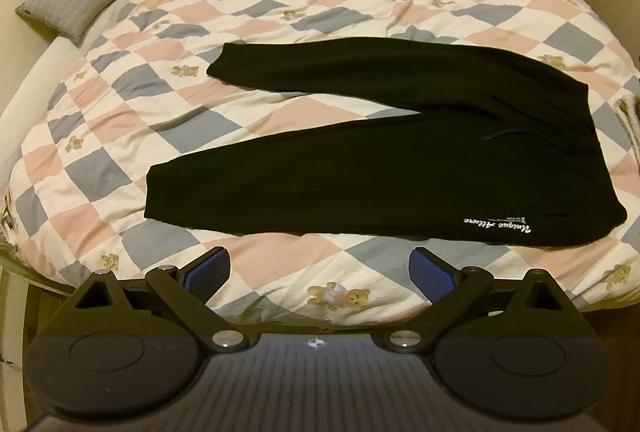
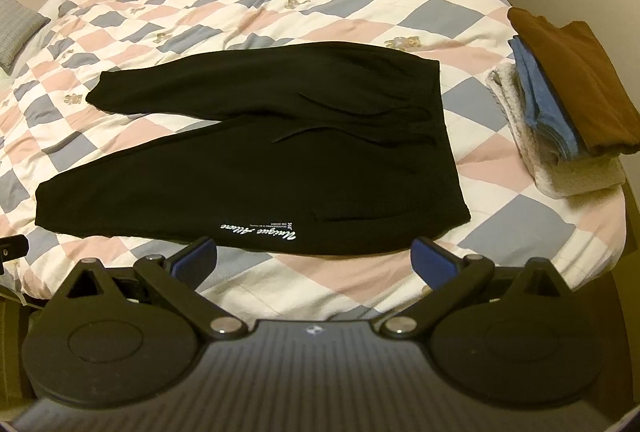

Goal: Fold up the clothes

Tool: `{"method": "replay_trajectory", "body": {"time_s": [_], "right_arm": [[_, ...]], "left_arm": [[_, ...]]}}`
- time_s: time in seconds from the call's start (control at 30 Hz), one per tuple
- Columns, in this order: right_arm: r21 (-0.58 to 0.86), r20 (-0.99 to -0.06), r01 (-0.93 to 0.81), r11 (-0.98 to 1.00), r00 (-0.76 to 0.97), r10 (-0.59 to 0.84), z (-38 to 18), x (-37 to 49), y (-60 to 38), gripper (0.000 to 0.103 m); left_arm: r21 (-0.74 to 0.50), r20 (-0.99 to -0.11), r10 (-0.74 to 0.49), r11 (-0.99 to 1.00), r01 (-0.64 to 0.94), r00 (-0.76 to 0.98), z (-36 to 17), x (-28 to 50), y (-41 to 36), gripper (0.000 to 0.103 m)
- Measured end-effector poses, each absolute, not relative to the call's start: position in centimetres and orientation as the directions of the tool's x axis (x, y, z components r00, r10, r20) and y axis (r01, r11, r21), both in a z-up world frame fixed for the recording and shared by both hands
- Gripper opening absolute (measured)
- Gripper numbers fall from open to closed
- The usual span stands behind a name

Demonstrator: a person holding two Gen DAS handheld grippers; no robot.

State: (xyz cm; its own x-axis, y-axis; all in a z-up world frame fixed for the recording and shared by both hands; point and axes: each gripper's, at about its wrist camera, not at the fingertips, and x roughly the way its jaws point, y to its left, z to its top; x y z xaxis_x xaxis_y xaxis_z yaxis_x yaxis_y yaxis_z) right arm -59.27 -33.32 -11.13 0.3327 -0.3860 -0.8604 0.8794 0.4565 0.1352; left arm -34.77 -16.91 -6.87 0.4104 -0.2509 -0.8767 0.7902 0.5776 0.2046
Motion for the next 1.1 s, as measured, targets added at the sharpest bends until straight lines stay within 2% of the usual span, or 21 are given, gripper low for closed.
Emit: {"method": "replay_trajectory", "body": {"time_s": [0.37,0.6,0.7,0.8,0.87,0.9,1.03,1.1], "right_arm": [[0.128,-0.877,0.861,0.493,0.33,-0.349,-12.2,-56.2,-35.2,0.102],[0.126,-0.839,0.865,0.487,0.354,-0.413,-11.4,-53.2,-36.9,0.102],[0.128,-0.776,0.874,0.469,0.383,-0.501,-10.4,-51.9,-37.4,0.102],[0.105,-0.644,0.905,0.412,0.378,-0.665,-9.4,-50.7,-37.2,0.102],[0.109,-0.586,0.915,0.387,0.374,-0.719,-9.3,-49.9,-37.3,0.103],[0.116,-0.588,0.92,0.375,0.368,-0.72,-9.7,-49.4,-37.8,0.103],[0.177,-0.717,0.946,0.271,0.313,-0.624,-12.1,-47.3,-40.5,0.102],[0.212,-0.729,0.952,0.22,0.304,-0.613,-12.5,-46.7,-40.6,0.102]], "left_arm": [[0.194,-0.886,-0.219,0.625,0.756,0.408,-7.8,-31.5,-16.8,0.099],[0.183,-0.884,-0.24,0.611,0.77,0.4,-8.3,-26.4,-18.5,0.099],[0.174,-0.88,-0.26,0.602,0.779,0.397,-8.5,-23.7,-19.8,0.099],[0.155,-0.872,-0.299,0.582,0.799,0.387,-8.7,-20.6,-21.2,0.099],[0.161,-0.863,-0.325,0.551,0.819,0.388,-9.0,-18.5,-22.1,0.099],[0.171,-0.861,-0.331,0.526,0.833,0.386,-9.3,-17.3,-22.7,0.099],[0.147,-0.89,-0.333,0.44,0.886,0.313,-10.7,-12.9,-25.5,0.099],[0.115,-0.898,-0.347,0.41,0.905,0.271,-11.3,-11.1,-27.1,0.099]]}}
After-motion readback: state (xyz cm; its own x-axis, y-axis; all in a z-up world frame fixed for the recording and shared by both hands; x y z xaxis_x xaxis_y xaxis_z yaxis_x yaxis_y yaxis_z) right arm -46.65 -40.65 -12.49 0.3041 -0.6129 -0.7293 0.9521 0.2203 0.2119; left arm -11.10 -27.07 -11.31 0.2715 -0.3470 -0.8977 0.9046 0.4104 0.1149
